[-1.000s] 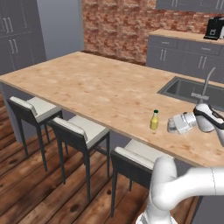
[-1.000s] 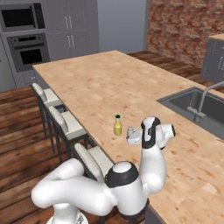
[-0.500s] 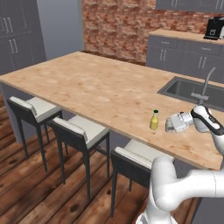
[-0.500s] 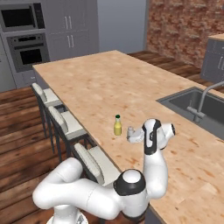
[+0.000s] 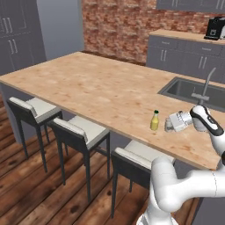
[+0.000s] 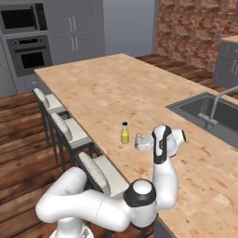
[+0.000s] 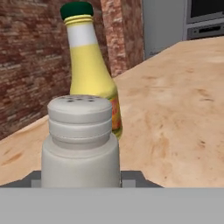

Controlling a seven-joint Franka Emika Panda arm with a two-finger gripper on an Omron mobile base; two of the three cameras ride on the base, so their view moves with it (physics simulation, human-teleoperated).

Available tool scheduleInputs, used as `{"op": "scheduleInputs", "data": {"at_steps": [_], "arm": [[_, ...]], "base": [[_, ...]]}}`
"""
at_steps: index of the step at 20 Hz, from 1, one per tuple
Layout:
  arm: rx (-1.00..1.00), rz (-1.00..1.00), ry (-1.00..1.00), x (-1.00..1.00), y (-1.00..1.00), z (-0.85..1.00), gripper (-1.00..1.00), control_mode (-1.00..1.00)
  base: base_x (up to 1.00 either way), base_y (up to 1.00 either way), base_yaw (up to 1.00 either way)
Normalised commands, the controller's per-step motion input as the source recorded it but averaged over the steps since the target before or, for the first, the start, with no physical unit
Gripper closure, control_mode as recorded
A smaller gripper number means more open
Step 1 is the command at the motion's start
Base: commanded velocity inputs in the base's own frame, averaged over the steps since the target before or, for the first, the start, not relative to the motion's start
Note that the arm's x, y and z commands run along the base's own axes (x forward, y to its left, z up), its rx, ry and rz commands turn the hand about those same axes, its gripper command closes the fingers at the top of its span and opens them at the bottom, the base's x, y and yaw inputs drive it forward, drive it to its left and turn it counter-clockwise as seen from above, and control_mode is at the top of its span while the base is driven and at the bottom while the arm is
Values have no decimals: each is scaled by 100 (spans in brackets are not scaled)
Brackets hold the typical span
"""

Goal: Move the mustard and shaker from the cabinet to the dining counter.

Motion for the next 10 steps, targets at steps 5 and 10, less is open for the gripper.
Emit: {"op": "scheduleInputs", "data": {"at_steps": [5, 10], "arm": [[0, 0, -8, 18, 6, -35, 100, -100], [0, 0, -4, 9, 2, -36, -100, -100]], "base": [[0, 0, 0], [0, 0, 0]]}}
